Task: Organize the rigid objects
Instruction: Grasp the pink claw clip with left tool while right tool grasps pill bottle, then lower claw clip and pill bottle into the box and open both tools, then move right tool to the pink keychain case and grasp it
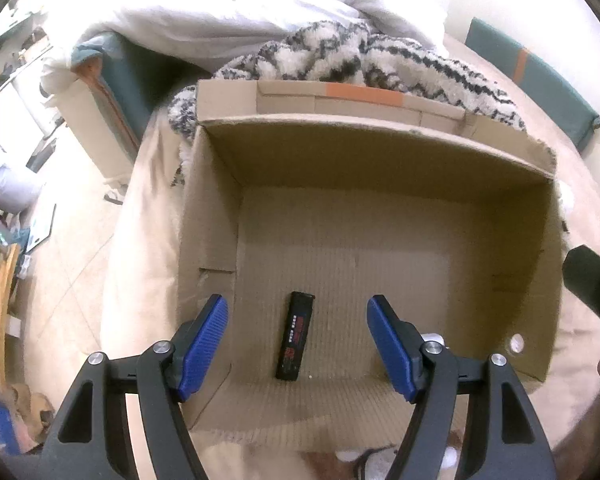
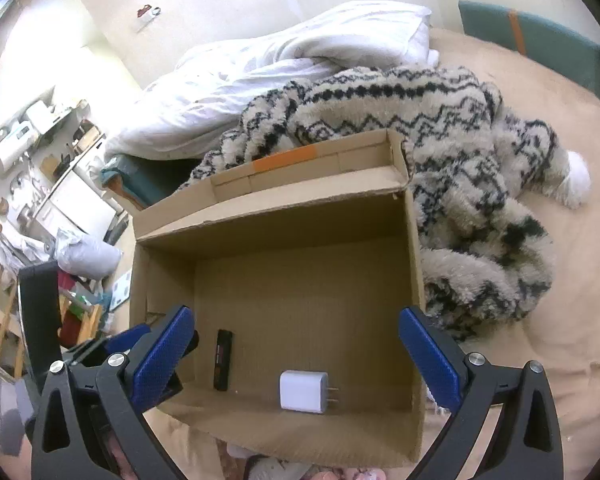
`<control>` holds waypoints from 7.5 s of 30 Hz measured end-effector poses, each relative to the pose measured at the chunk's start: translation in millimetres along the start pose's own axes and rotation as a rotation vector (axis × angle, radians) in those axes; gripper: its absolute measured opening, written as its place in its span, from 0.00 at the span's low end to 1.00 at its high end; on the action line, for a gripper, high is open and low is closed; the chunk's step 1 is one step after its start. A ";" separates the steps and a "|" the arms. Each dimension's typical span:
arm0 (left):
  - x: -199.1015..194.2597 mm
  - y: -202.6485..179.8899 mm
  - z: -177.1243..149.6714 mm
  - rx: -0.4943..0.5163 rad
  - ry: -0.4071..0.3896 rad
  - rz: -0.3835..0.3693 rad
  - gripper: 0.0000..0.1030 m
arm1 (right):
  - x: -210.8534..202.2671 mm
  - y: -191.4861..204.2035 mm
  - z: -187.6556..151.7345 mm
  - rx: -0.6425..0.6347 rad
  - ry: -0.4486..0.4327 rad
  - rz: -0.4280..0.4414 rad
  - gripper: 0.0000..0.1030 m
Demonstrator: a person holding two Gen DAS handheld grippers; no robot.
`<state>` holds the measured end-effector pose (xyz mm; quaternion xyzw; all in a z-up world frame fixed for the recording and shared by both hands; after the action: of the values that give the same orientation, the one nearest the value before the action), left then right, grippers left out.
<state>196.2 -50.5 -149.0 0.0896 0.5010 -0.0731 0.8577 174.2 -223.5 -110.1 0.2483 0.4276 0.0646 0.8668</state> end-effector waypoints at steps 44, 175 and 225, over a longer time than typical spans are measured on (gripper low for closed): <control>-5.1 29.2 -123.7 -0.122 0.220 -0.013 0.67 | -38.6 -54.7 -109.3 0.105 0.200 -0.135 1.00; 38.1 1.4 -6.3 0.014 0.095 -0.008 0.27 | 59.9 -17.8 -45.3 -0.047 0.300 -0.048 0.28; -9.8 7.8 6.9 0.011 0.004 0.015 0.63 | -2.6 0.8 -15.4 -0.023 0.103 -0.022 1.00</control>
<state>198.9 -44.1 -136.6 0.0981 0.5015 -0.0694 0.8568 160.8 -217.8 -115.8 0.2300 0.4735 0.0725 0.8472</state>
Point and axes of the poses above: each gripper's, at about its wrist camera, not at the fingertips, and x roughly the way its jaws point, y to its left, z to its top, the point moved 10 cm from there along x, roughly the way its jaws point, and after that the axes turned 11 degrees about x, right-handed, at the moved point
